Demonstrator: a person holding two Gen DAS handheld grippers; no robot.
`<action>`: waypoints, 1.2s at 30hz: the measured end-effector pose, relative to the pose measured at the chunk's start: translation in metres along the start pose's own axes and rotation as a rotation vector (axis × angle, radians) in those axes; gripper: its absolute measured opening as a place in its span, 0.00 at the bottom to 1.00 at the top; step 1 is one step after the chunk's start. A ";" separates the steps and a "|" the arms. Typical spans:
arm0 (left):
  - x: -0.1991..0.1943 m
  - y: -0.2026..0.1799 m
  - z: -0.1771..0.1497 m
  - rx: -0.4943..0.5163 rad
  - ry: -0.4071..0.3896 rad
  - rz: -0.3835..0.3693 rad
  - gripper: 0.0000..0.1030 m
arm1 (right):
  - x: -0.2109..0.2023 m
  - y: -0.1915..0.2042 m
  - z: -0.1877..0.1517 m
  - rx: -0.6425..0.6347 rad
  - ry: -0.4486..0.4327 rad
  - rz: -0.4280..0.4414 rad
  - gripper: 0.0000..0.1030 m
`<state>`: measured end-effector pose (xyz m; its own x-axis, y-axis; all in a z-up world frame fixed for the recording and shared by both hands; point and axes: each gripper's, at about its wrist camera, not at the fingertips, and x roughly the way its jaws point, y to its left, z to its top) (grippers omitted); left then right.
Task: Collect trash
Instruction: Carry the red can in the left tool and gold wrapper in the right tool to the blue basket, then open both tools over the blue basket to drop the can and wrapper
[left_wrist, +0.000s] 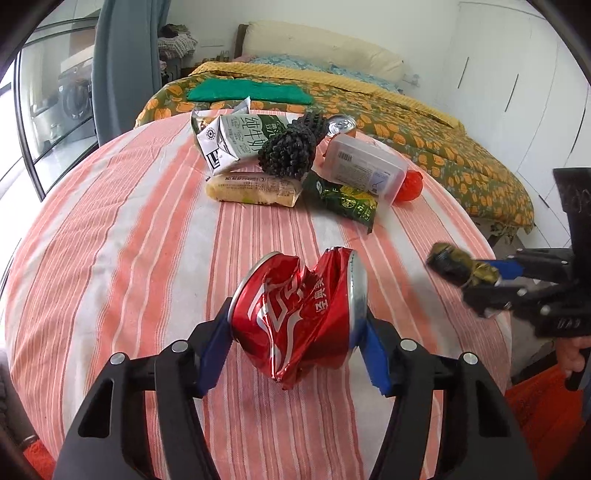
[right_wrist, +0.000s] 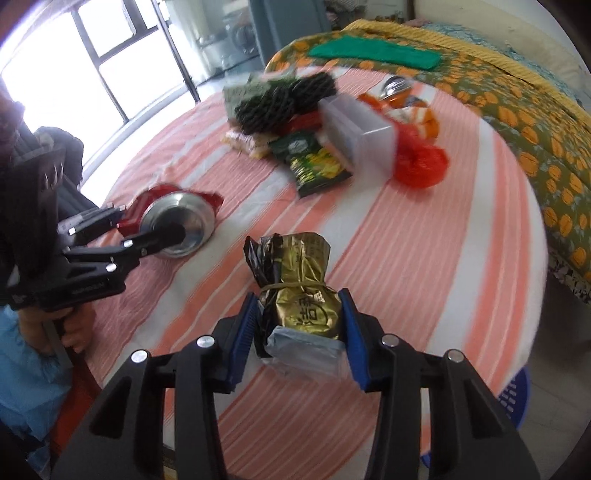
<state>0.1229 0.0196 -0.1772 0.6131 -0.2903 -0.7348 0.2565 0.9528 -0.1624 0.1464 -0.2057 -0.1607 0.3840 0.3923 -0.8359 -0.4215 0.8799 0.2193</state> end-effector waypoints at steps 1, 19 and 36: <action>-0.003 -0.001 0.000 -0.015 -0.002 -0.011 0.59 | -0.007 -0.008 -0.002 0.025 -0.022 0.000 0.42; 0.018 -0.259 0.016 0.181 0.136 -0.409 0.60 | -0.088 -0.276 -0.143 0.578 -0.065 -0.319 0.42; 0.176 -0.395 -0.039 0.379 0.303 -0.309 0.61 | -0.080 -0.340 -0.182 0.716 -0.089 -0.252 0.44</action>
<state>0.1003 -0.4042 -0.2674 0.2399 -0.4583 -0.8558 0.6736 0.7134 -0.1932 0.1095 -0.5845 -0.2597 0.4754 0.1497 -0.8670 0.3116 0.8929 0.3250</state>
